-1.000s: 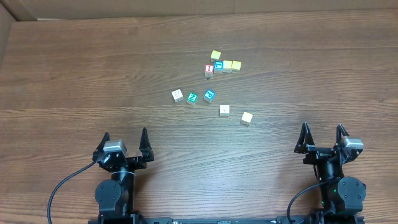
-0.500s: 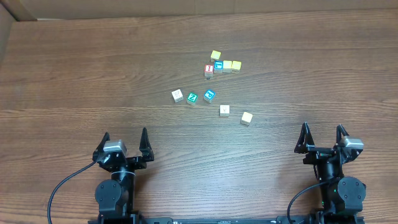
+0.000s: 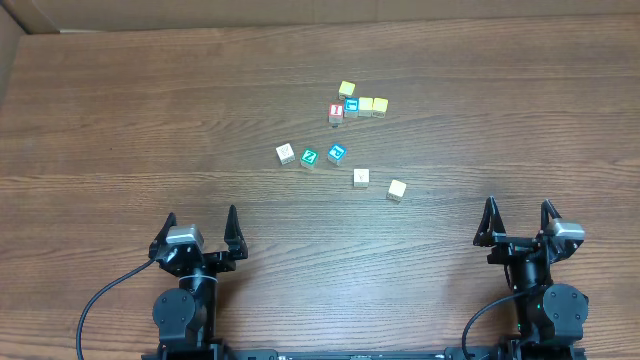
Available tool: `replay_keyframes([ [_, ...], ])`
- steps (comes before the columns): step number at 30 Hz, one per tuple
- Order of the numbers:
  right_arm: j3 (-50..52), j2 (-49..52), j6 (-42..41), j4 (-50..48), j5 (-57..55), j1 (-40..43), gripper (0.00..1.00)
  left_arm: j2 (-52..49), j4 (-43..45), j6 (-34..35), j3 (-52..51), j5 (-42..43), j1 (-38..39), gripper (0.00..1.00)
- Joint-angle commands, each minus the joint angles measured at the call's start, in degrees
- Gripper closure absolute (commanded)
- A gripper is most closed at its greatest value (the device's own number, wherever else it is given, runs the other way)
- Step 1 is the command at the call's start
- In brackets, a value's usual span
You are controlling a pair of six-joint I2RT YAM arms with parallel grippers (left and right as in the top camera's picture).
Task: Flip 5 blocks
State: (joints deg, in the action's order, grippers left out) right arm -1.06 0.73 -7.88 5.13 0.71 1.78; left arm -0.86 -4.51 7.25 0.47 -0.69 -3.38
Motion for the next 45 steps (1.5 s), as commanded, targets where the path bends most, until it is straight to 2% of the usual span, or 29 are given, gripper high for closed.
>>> replay_keyframes([
  [1,0.61,-0.57,0.68,-0.31,0.7,-0.22,0.0,0.61,0.04,-1.03,-0.2,0.68,0.13,0.0],
  [23,0.61,-0.57,0.66,-0.33,0.7,-0.22,0.0,0.61,0.07,-1.01,-0.2,0.72,0.13,0.0],
  [26,0.61,-0.57,0.66,-0.33,0.72,-0.22,0.0,0.61,0.07,1.42,-0.2,1.16,0.15,0.0],
  [34,0.61,-0.57,0.55,-0.83,0.74,-0.22,0.0,0.61,3.76,1.62,-0.2,1.92,0.13,0.0],
  [40,0.59,-0.57,-2.82,-1.11,4.13,-0.22,0.0,0.61,3.72,1.6,0.2,8.87,0.13,0.0],
  [45,-0.52,-0.57,-2.78,-1.07,4.09,-0.22,0.0,0.61,0.79,1.6,3.87,10.86,0.13,0.0],
])
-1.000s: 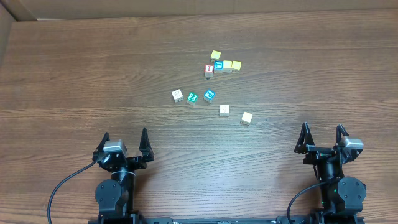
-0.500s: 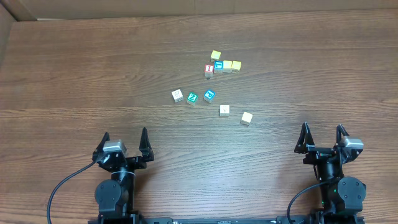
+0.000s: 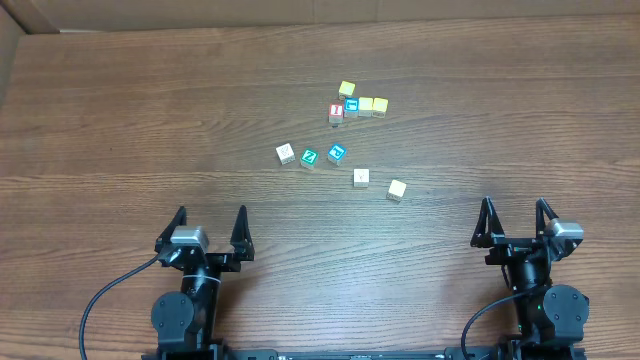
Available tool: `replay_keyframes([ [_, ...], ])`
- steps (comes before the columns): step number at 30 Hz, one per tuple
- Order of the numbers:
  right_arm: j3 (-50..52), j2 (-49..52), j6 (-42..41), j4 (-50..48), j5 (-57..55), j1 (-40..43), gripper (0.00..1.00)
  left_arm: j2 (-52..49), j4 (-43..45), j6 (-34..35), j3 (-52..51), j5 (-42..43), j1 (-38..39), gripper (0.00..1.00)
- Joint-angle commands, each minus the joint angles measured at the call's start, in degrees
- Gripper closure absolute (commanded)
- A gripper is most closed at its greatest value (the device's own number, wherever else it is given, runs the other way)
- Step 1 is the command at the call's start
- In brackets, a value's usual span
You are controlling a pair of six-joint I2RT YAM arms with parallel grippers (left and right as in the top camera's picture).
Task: Flip 5 blocks
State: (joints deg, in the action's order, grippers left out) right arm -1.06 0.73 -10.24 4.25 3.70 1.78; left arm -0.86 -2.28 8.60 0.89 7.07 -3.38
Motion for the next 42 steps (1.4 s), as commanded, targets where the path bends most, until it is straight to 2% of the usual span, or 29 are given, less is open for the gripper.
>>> replay_keyframes([
  [1,-1.07,-0.57,-0.42,0.0,1.09,-0.22,0.0,0.61,-3.3,0.24,4.96,3.08,0.13,0.0],
  [7,-7.43,-0.44,-0.42,6.27,0.9,-0.15,0.0,-0.81,-13.66,0.13,16.22,2.84,0.13,0.0],
  [14,-19.8,6.47,-0.39,12.83,0.9,-0.15,0.0,-12.87,-20.87,-0.13,32.17,3.96,0.13,0.0],
  [20,-35.89,20.33,-0.17,22.43,0.92,-0.15,0.0,-29.09,-30.75,-2.91,48.61,9.62,0.13,0.0],
  [30,-66.1,49.4,-0.2,49.53,3.58,-0.15,0.0,-57.42,-55.04,-7.17,75.84,10.99,0.13,0.0],
  [35,-75.1,61.68,-0.26,57.86,12.31,-0.17,0.0,-69.51,-64.92,-7.3,82.82,12.41,0.13,0.0],
  [40,-75.47,69.18,-0.24,56.43,32.7,-0.15,0.0,-77.11,-66.05,-4.42,83.01,19.19,0.13,0.0],
  [42,-75.47,71.91,-0.46,56.26,36.94,-0.17,0.0,-79.49,-66.05,-4.33,83.01,21.44,0.13,0.0],
])
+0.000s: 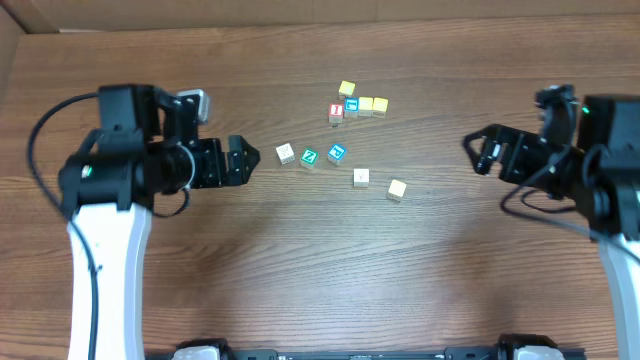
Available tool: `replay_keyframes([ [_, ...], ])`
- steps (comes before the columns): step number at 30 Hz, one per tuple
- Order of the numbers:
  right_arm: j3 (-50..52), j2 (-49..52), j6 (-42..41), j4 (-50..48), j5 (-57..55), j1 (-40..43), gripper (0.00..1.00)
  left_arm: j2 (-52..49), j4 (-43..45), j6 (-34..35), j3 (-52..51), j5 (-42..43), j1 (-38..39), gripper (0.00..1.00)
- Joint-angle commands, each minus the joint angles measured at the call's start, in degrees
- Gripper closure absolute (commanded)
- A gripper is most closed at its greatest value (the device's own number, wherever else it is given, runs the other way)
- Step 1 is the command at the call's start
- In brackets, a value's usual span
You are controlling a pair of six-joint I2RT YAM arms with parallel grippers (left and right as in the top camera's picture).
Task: Flip 5 blocks
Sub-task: 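Raise both arms and move the right gripper over the yellow K block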
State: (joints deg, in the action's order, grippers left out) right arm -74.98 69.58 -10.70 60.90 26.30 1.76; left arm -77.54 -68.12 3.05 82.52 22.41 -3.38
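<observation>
Several small blocks lie loose mid-table in the overhead view. A far cluster holds a yellow block (346,89), a red one (336,112), a teal one (351,105) and two more yellow ones (373,104). Nearer lie a white block (286,153), a green one (309,157), a blue one (337,153), another white one (361,177) and a cream one (397,189). My left gripper (252,156) points right, open and empty, just left of the white block. At the right my right gripper (470,153) points left, open and empty, well clear of the cream block.
The wooden table (320,260) runs under everything. A cardboard wall (30,15) stands along the far left edge. Both white arms reach in from the near side, the left one (100,250) and the right one (620,280).
Both arms have left their folded poses at the near edge. The left gripper is now beside the white block, and the right gripper is out at the right. No block has moved.
At both earlier moments the arms sat folded at the near edge with open grippers, shifting only slightly. Now both are stretched over the table facing the blocks from either side. The blocks lie where they lay at the start.
</observation>
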Motion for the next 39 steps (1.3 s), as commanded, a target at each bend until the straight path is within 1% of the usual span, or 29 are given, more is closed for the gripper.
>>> replay_keyframes([
  [1,-1.53,4.66,-1.22,-0.33,15.41,-0.22,0.0,-3.72,-0.26,1.22,1.38,6.43,0.13,0.0],
  [2,-1.53,5.49,-1.88,-0.22,15.34,-0.39,0.0,-4.7,-0.44,1.25,1.38,6.45,0.13,0.0],
  [4,-1.51,7.69,-1.97,-0.07,14.6,-1.64,0.05,-6.54,-0.46,1.25,1.36,6.43,0.13,0.0],
  [6,-1.49,9.35,-2.27,-0.07,11.96,-3.69,0.18,-8.09,-0.46,1.25,1.36,6.43,0.13,0.0],
  [7,-1.49,10.19,-3.45,-0.07,9.66,-5.05,0.2,-8.94,-0.39,1.27,1.36,6.43,0.13,0.02],
  [8,-1.49,11.06,-5.35,-0.07,6.8,-6.62,0.21,-9.53,-0.35,1.36,1.36,6.43,0.13,0.07],
  [9,-1.49,11.76,-7.1,-0.09,4.24,-7.98,0.21,-10.23,-0.35,1.6,1.36,6.12,0.13,0.14],
  [13,-1.49,14.93,-14.64,-0.15,-8.46,-14.56,0.23,-12.57,-0.39,2.91,1.31,2.95,0.13,0.56],
  [15,-1.49,16.15,-17.42,-0.17,-12.7,-16.92,0.23,-13.4,-0.37,4.46,1.29,0.83,0.15,0.62],
  [17,-1.49,17.92,-21.18,-0.42,-18.45,-20.28,0.23,-14.43,-0.07,5.51,1.25,-1.73,0.15,0.7],
  [19,-1.49,19.34,-23.61,-0.83,-21.77,-22.69,0.22,-15.06,0.48,6.03,1.2,-3.21,0.15,0.74],
  [20,-1.49,20.22,-25.11,-1.09,-23.39,-23.93,0.22,-15.34,0.94,6.01,1.2,-3.69,0.15,0.8],
  [21,-1.49,20.68,-25.86,-1.25,-24.11,-24.57,0.21,-15.47,1.22,6.01,1.2,-3.96,0.15,0.83],
  [23,-1.49,22.03,-27.32,-1.99,-25.62,-26.16,0.16,-15.85,1.92,6.01,1.2,-5.22,0.2,0.96],
  [25,-1.49,23.21,-27.3,-3.56,-25.59,-27.21,0.02,-16.2,2.25,6.03,1.2,-6.45,0.24,0.96],
  [26,-1.49,23.76,-27.3,-4.35,-25.57,-27.43,0.0,-16.44,2.36,6.03,1.2,-6.82,0.31,0.96],
  [31,-1.49,25.46,-27.3,-6.71,-25.4,-27.63,0.0,-17.81,2.38,5.99,1.2,-7.78,0.59,0.96],
  [32,-1.49,25.64,-27.3,-6.88,-25.42,-27.63,0.04,-18.14,2.36,5.95,1.18,-7.56,0.66,0.96],
  [34,-1.46,25.94,-27.32,-7.26,-25.42,-27.63,0.2,-18.75,2.4,5.97,1.18,-7.56,0.76,0.96],
  [35,-1.4,26.05,-27.41,-7.34,-25.42,-27.63,0.25,-18.95,2.47,5.97,1.16,-7.56,0.81,0.96],
  [37,-1.07,26.53,-28.52,-7.72,-25.46,-27.63,0.26,-19.61,2.93,5.97,1.16,-7.58,0.81,0.94],
  [38,-0.96,26.95,-28.96,-7.76,-25.44,-27.63,0.27,-19.87,3.19,5.97,1.16,-7.58,0.81,0.8],
  [39,-0.83,27.69,-29.97,-7.72,-25.55,-27.63,0.27,-20.2,3.45,5.97,1.16,-7.61,0.81,0.56],
])
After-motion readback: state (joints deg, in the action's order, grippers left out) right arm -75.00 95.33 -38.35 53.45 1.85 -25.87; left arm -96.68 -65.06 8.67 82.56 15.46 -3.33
